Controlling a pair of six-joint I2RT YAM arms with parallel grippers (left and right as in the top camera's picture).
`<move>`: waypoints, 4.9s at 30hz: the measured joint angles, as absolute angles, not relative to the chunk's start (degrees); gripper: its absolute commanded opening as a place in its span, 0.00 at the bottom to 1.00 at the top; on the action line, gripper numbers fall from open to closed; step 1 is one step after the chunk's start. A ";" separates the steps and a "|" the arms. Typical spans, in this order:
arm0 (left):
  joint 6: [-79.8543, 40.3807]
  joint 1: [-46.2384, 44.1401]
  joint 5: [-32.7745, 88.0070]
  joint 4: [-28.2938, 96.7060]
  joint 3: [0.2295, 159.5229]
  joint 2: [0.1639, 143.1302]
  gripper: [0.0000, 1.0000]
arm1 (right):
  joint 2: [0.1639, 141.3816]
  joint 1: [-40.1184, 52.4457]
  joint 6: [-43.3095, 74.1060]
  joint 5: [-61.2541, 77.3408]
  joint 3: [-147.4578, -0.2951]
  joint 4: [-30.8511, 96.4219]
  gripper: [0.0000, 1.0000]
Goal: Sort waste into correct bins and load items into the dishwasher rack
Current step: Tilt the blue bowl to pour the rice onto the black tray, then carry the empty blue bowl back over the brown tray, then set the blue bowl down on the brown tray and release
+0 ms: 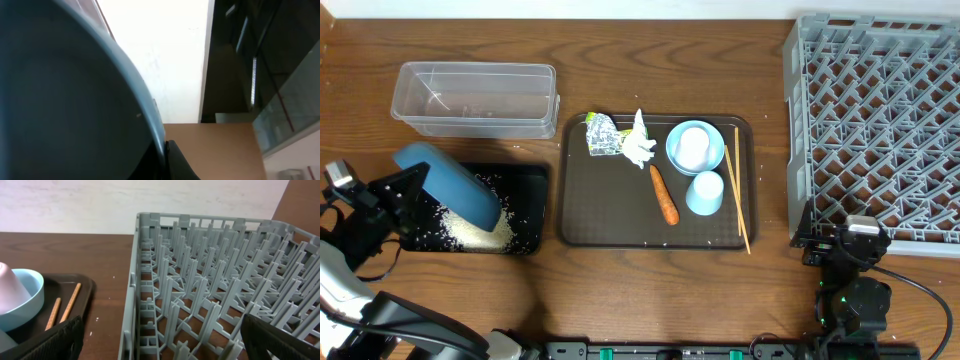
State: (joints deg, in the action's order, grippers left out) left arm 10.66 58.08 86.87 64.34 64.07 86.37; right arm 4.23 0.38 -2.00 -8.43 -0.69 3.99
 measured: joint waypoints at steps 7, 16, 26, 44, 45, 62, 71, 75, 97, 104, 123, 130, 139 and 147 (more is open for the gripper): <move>16.91 58.08 86.37 71.94 64.07 86.39 0.06 | 4.23 0.38 -2.00 -8.43 -0.69 3.99 0.99; 23.86 58.13 83.79 76.44 64.05 86.54 0.06 | 4.23 0.38 -2.00 -8.43 -0.69 3.99 0.99; 31.48 57.87 82.41 82.78 64.03 86.65 0.06 | 4.23 0.38 -2.00 -8.43 -0.69 3.99 0.99; 45.10 52.71 79.46 92.36 63.96 80.82 0.07 | 4.23 0.38 -2.00 -8.45 -0.69 3.99 0.99; 45.30 51.59 78.91 92.36 64.01 79.31 0.06 | 4.23 0.38 -2.00 -8.43 -0.69 3.99 0.99; 11.31 30.72 55.75 71.11 73.49 60.62 0.06 | 4.23 0.38 -2.00 -8.43 -0.69 3.99 0.99; -11.94 1.43 34.68 63.29 73.49 59.86 0.06 | 4.23 0.38 -2.00 -8.45 -0.69 3.99 0.99; -18.61 -12.34 23.75 60.38 73.49 61.06 0.06 | 4.23 0.38 -2.00 -8.45 -0.69 3.99 0.99; -33.43 -37.63 -3.20 46.96 73.49 88.99 0.06 | 4.23 0.38 -2.00 -8.45 -0.69 3.99 0.99; -33.91 -37.63 -3.64 42.33 73.49 93.60 0.06 | 4.23 0.38 -2.00 -8.45 -0.69 3.99 0.99; -34.15 -37.63 -3.86 42.06 73.47 100.20 0.08 | 4.23 0.38 -2.00 -8.43 -0.69 3.99 0.99; -34.46 -37.65 -3.68 43.09 73.38 100.20 0.17 | 4.23 0.38 -2.00 -8.43 -0.69 3.99 0.99; -34.50 -37.69 -1.89 46.00 73.36 99.83 0.25 | 4.23 0.38 -2.00 -8.45 -0.69 3.99 0.99; -34.13 -36.88 -2.15 48.53 73.36 90.26 0.69 | 4.23 0.38 -2.00 -8.43 -0.69 3.99 0.99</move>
State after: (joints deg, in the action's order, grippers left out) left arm -34.13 -36.88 -2.15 48.53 73.36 90.26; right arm 4.23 0.38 -2.00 -8.43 -0.69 3.99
